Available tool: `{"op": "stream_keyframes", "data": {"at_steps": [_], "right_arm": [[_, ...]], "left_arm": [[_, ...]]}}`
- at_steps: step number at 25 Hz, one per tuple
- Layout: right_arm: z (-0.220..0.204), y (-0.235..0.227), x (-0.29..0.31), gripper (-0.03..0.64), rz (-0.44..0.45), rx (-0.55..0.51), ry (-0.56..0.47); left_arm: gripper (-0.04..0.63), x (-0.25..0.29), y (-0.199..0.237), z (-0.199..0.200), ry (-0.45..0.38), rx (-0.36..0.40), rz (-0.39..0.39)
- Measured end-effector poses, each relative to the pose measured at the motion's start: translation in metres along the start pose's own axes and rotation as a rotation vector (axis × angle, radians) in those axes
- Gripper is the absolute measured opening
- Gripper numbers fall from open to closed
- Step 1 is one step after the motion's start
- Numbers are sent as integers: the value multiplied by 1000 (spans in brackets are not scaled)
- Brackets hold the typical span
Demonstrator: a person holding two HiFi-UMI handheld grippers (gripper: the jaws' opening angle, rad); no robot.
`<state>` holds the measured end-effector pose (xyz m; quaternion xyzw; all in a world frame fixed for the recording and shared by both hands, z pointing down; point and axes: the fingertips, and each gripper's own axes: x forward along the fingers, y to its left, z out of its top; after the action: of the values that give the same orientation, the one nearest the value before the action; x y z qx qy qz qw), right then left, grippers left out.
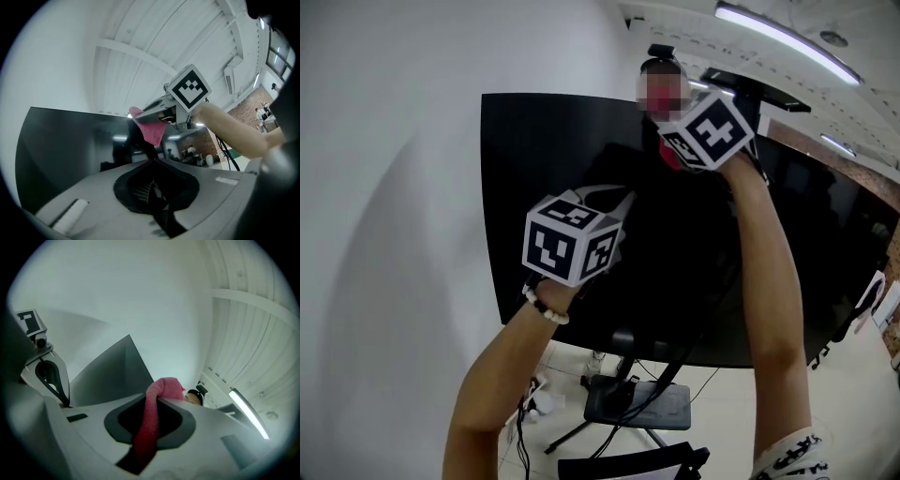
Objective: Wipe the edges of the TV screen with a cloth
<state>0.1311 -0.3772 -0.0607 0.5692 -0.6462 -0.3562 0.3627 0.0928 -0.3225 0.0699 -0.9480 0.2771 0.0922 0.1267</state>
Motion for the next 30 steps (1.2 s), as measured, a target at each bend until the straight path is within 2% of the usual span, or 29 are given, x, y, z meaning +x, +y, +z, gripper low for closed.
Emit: {"op": "stream_keyframes", "data": {"at_steps": [3,7,18,25,30], "right_arm": [[32,16,24,58,-9,3,9],[91,53,56,58,33,39,-36],[232,125,143,58,78,82,-131],[278,160,179,58,125,85,-166],[275,191,189,58,134,60,-135]], "left_arm": [[-6,-23,35,-7,5,-15,-5],[-6,-63,77,-18,20,-32,6],[-6,-161,179,-52,49,-97,115],[-6,-197,217,-84,59,-168,183],[-6,-217,227,-94,57,-190,198]]}}
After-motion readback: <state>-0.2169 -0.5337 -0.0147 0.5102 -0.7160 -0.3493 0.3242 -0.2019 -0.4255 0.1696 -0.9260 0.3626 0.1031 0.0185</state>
